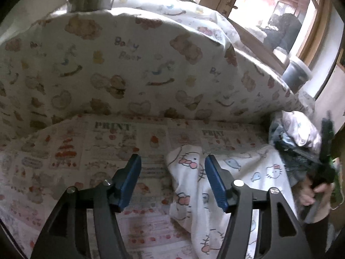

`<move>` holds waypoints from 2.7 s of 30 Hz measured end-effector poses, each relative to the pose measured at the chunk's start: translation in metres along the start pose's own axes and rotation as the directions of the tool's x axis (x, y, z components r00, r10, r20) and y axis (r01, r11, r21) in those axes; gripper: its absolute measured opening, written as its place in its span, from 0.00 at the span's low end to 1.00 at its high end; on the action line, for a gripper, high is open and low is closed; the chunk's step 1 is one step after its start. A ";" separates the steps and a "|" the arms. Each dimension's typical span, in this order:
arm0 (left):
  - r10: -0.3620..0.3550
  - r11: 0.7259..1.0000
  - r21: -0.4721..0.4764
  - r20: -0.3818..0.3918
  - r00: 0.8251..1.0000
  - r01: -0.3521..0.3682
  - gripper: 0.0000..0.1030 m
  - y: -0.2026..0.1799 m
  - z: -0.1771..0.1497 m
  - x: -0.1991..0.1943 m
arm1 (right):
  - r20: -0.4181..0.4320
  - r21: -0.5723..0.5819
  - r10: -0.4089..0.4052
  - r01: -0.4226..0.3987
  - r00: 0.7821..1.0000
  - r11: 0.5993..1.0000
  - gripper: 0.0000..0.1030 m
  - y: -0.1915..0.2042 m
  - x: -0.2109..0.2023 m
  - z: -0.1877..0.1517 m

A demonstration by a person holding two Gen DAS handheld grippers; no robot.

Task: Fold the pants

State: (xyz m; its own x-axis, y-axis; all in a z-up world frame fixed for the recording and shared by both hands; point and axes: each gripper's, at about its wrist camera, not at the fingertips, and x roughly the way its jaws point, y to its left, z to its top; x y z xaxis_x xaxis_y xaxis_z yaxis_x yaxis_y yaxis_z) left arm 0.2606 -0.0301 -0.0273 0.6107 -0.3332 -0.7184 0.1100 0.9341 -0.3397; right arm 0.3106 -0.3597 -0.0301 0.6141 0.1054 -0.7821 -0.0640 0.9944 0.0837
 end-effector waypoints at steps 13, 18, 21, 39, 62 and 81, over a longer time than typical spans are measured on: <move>0.150 0.964 0.155 0.356 0.922 -0.216 0.58 -0.069 -0.041 -0.145 | 0.175 -0.081 0.148 -0.135 0.974 0.988 0.18 0.013 -0.136 -0.049; 0.111 0.965 0.175 0.406 0.907 -0.196 0.58 -0.084 -0.106 -0.192 | 0.287 -0.065 0.249 -0.240 0.925 0.969 0.18 0.000 -0.204 -0.100; 0.112 0.958 0.197 0.407 0.907 -0.206 0.58 -0.096 -0.145 -0.207 | 0.330 -0.081 0.259 -0.246 0.908 0.966 0.18 0.003 -0.233 -0.137; 0.056 0.949 0.271 0.353 0.934 -0.159 0.59 -0.151 -0.283 -0.195 | 0.309 0.103 0.289 -0.334 0.906 0.937 0.33 0.010 -0.241 -0.305; 0.095 0.953 0.253 0.265 0.960 -0.164 0.99 -0.140 -0.304 -0.174 | 0.247 0.188 0.433 -0.481 0.867 0.856 0.78 0.004 -0.219 -0.322; 0.049 0.895 0.434 0.144 0.988 -0.108 0.61 -0.150 -0.313 -0.173 | 0.242 -0.109 0.234 -0.213 0.942 0.971 0.71 0.019 -0.243 -0.334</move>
State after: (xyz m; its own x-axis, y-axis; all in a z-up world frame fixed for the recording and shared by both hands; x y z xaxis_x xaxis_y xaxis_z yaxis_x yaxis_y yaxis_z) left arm -0.1072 -0.1531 -0.0419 0.7222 -0.2652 -0.6388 0.3729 0.9272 0.0366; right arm -0.1026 -0.3663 -0.0444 0.7539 0.3313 -0.5673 -0.2787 0.9433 0.1805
